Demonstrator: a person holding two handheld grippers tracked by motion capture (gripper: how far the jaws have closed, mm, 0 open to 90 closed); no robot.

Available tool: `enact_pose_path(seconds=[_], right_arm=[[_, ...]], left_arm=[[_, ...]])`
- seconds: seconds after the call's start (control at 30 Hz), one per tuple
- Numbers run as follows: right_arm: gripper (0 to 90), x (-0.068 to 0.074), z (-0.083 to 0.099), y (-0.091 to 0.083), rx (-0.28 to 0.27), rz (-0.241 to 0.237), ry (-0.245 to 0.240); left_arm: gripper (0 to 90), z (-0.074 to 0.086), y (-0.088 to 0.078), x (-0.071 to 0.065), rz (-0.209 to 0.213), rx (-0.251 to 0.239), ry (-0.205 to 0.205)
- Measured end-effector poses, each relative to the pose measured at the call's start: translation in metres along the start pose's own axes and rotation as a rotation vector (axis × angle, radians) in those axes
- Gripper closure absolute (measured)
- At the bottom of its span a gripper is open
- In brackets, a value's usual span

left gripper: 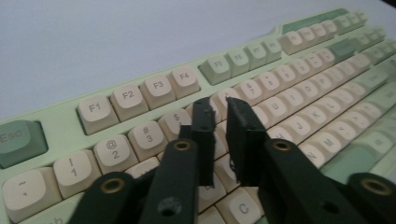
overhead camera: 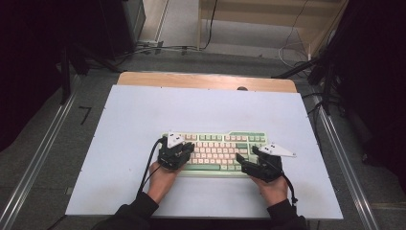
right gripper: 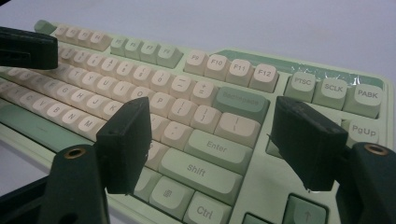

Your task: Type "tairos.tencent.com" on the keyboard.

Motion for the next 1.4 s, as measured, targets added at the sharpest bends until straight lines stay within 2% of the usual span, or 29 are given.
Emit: enact_pose_path(seconds=[0.03, 0.17, 0.27, 0.4, 0.57, 0.7, 0.87, 0.97, 1.0, 1.03, 1.1, 1.27, 1.4], right_arm=[[27.3, 0.0, 0.0, 0.0, 0.0, 0.0, 0.0], [28.5, 0.0, -0.002, 0.001, -0.004, 0.0, 0.003], [30.1, 0.001, -0.003, 0.002, -0.008, -0.002, 0.001], [34.3, 0.003, -0.006, 0.005, -0.012, -0.001, -0.005], [41.6, 0.006, -0.01, 0.011, -0.014, 0.001, -0.007], [47.3, 0.009, -0.014, 0.016, -0.009, -0.003, -0.006], [51.5, 0.013, -0.018, 0.023, -0.004, -0.008, -0.008], [59.7, 0.016, -0.021, 0.028, -0.003, -0.011, -0.012], [67.1, 0.019, -0.023, 0.03, -0.005, -0.02, -0.028], [67.1, 0.019, -0.023, 0.03, -0.005, -0.02, -0.028], [74.4, 0.024, -0.026, 0.033, -0.008, -0.039, -0.048], [81.9, 0.03, -0.03, 0.037, -0.01, -0.05, -0.073], [87.3, 0.035, -0.031, 0.042, 0.001, -0.068, -0.089]], left_arm=[[76.9, -0.001, -0.002, -0.001, 0.008, -0.008, 0.0], [58.7, 0.0, -0.009, -0.003, 0.02, -0.021, 0.011], [46.8, 0.001, -0.015, -0.002, 0.011, -0.041, 0.012], [35.5, 0.002, -0.023, 0.003, -0.015, -0.068, -0.006], [34.4, 0.002, -0.031, 0.007, -0.03, -0.095, -0.014], [30.6, 0.006, -0.036, 0.013, -0.047, -0.097, -0.024], [30.2, 0.009, -0.045, 0.02, -0.071, -0.105, -0.033], [30.1, 0.011, -0.049, 0.024, -0.067, -0.107, -0.049], [30.1, 0.012, -0.051, 0.025, -0.069, -0.115, -0.052], [30.1, 0.012, -0.053, 0.026, -0.072, -0.12, -0.05], [30.2, 0.013, -0.056, 0.027, -0.078, -0.127, -0.049], [31.3, 0.018, -0.06, 0.03, -0.073, -0.132, -0.015], [26.8, 0.021, -0.062, 0.033, -0.053, -0.101, -0.063]])
Point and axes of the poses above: each handheld gripper's, and its own axes: y roughly forward along the jaws, z roughly out of its underside, x roughly to its left, the point moved 5 cm from there along y, roughly forward along the jaws, and after that the axes turned 13 degrees about -y, right-handed, at the moved point
